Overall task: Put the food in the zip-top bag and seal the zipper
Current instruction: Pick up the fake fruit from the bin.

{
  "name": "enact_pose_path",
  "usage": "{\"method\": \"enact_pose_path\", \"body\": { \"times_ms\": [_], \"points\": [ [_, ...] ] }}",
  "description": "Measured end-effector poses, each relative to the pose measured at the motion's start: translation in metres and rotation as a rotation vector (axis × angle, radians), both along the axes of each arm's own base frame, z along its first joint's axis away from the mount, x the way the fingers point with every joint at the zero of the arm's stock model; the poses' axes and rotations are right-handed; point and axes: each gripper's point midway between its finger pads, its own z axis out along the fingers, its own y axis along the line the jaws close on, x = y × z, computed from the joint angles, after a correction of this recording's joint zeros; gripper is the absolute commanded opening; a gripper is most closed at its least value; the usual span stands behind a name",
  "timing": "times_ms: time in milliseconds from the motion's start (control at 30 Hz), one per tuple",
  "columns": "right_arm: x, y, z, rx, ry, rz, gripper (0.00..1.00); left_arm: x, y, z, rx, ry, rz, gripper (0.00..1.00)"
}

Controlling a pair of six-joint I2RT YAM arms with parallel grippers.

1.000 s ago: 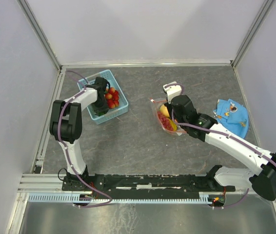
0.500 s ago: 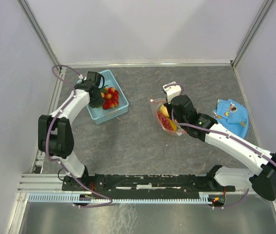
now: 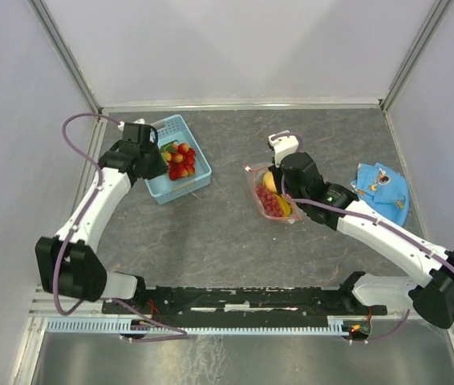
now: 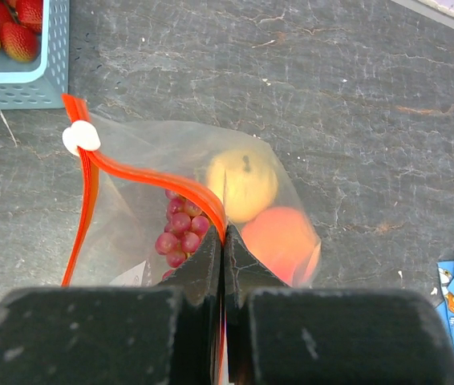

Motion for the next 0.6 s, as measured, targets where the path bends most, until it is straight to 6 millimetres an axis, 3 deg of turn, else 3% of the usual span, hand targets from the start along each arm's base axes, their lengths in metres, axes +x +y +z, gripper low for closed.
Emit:
{"method": "enact_pose_path", "body": {
  "times_ms": [267, 600],
  "points": [
    [0.003, 0.006, 0.002, 0.019, 0.01, -0.002, 0.02, -0.029, -0.043, 0.042, -0.164, -0.117, -0.204, 0.07],
    [0.003, 0.007, 0.006, 0.024, 0.011, -0.002, 0.02, -0.088, -0.138, 0.082, -0.337, -0.209, -0.599, 0.07]
  ]
}}
